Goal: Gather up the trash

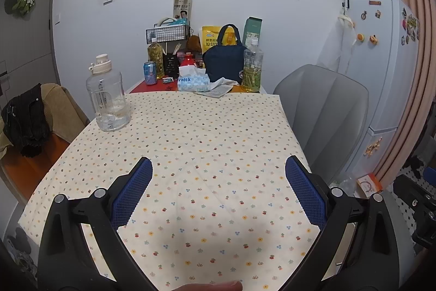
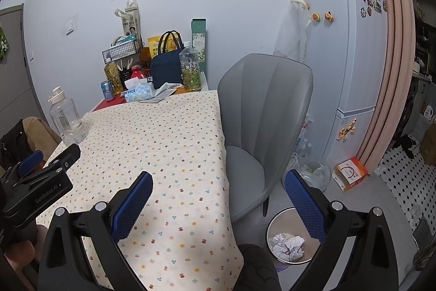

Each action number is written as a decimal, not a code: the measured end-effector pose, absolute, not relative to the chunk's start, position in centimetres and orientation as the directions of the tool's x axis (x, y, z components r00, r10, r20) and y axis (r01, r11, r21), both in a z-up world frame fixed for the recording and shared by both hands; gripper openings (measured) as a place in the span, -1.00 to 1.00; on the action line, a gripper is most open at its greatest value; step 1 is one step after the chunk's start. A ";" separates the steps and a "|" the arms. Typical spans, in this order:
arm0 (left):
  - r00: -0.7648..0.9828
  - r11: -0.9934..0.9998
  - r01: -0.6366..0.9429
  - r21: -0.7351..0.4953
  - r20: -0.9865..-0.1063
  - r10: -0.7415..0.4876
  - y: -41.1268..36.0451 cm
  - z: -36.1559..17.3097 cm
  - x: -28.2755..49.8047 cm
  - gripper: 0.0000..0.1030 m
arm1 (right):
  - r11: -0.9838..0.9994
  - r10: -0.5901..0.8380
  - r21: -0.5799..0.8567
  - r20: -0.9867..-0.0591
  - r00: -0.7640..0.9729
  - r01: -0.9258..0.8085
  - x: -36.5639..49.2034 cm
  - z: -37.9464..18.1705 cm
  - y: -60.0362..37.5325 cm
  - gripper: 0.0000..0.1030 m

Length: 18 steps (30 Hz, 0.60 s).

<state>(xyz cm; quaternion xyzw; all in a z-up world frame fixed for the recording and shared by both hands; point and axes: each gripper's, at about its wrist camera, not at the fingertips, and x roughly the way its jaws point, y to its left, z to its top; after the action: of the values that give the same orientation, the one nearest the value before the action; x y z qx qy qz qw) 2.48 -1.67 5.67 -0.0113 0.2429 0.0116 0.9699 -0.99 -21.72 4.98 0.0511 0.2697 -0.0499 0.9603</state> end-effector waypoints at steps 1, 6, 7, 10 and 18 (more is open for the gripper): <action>0.881 0.999 -0.028 -0.017 -0.472 0.017 -1.7 5.7 2.5 0.88 | 0.990 -0.067 0.070 -0.523 0.850 0.122 -1.0 5.0 -21.7 0.85; 0.882 0.999 -0.028 -0.016 -0.471 0.017 -1.7 5.6 2.4 0.88 | 0.990 -0.066 0.069 -0.523 0.850 0.119 -1.0 4.9 -21.6 0.85; 0.882 0.999 -0.028 -0.016 -0.472 0.017 -1.7 5.5 2.4 0.88 | 0.991 -0.065 0.069 -0.523 0.850 0.118 -1.0 4.8 -21.5 0.85; 0.881 0.999 -0.029 -0.017 -0.472 0.017 -1.6 5.5 2.5 0.88 | 0.990 -0.067 0.068 -0.522 0.850 0.120 -1.0 4.9 -21.5 0.85; 0.881 1.000 -0.025 -0.014 -0.473 0.016 -1.7 5.5 2.5 0.88 | 0.991 -0.067 0.065 -0.522 0.850 0.118 -1.0 4.8 -21.5 0.85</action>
<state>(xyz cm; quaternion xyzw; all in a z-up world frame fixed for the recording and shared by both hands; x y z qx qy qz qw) 2.46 -1.74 5.48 -0.0099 0.2438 0.0105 0.9697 -0.98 -21.48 4.82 0.0473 0.2695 -0.0479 0.9606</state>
